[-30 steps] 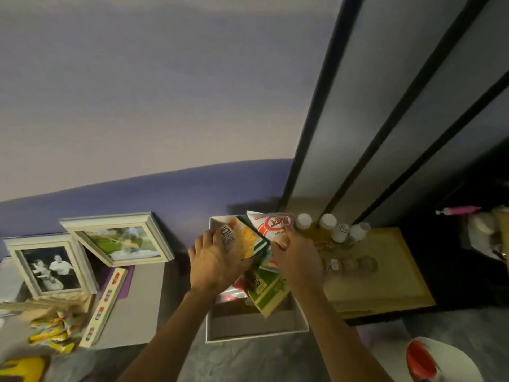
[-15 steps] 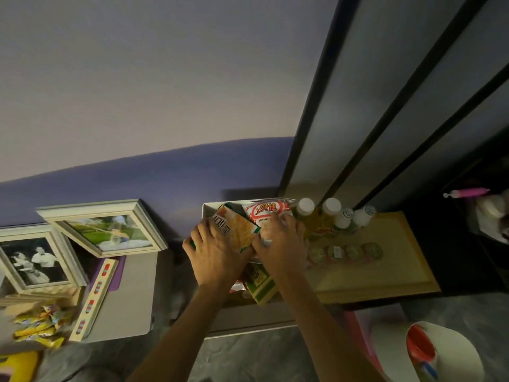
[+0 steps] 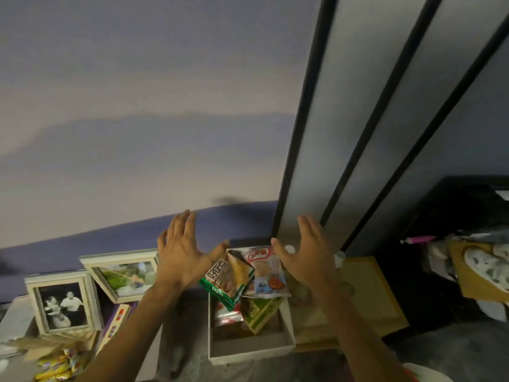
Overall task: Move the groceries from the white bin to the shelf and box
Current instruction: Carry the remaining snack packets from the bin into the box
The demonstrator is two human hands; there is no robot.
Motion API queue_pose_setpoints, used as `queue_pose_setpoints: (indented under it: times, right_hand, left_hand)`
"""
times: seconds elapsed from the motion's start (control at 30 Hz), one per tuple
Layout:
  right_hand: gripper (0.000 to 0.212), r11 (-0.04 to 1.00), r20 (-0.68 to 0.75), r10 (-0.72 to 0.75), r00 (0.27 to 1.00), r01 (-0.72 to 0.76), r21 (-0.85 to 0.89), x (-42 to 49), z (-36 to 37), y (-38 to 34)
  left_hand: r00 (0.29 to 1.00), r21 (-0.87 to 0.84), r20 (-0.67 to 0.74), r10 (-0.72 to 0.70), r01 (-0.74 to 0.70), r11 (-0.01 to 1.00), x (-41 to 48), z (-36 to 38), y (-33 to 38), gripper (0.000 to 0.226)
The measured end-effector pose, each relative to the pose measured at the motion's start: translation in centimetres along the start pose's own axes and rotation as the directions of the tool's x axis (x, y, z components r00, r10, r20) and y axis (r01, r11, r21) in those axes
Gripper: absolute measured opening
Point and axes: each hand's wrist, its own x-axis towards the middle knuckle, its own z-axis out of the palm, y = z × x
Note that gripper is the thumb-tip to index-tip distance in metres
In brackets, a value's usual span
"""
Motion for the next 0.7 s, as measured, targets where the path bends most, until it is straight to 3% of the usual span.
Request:
queue_pose_setpoints:
  times: [0.23, 0.4, 0.7]
  right_hand:
    - [0.116, 0.995, 0.000, -0.100, 0.995, 0.100, -0.012, -1.4, -10.9, -7.9]
    - [0.113, 0.976, -0.002, -0.215, 0.977, 0.215, 0.006, -3.0, -14.4, -12.3]
    - [0.106, 0.851, 0.156, -0.525, 0.837, 0.522, 0.065, -6.8, -10.8, -23.7]
  left_hand:
    - [0.996, 0.025, -0.065, 0.068, -0.067, 0.997, -1.7, -14.0, 3.9, 0.128]
    - [0.989, 0.066, -0.139, 0.055, -0.047, 0.997, -4.5, -20.4, 4.4, 0.121]
    - [0.912, 0.044, -0.363, -0.193, 0.224, 0.974, -15.8, -27.2, -2.0, 0.113]
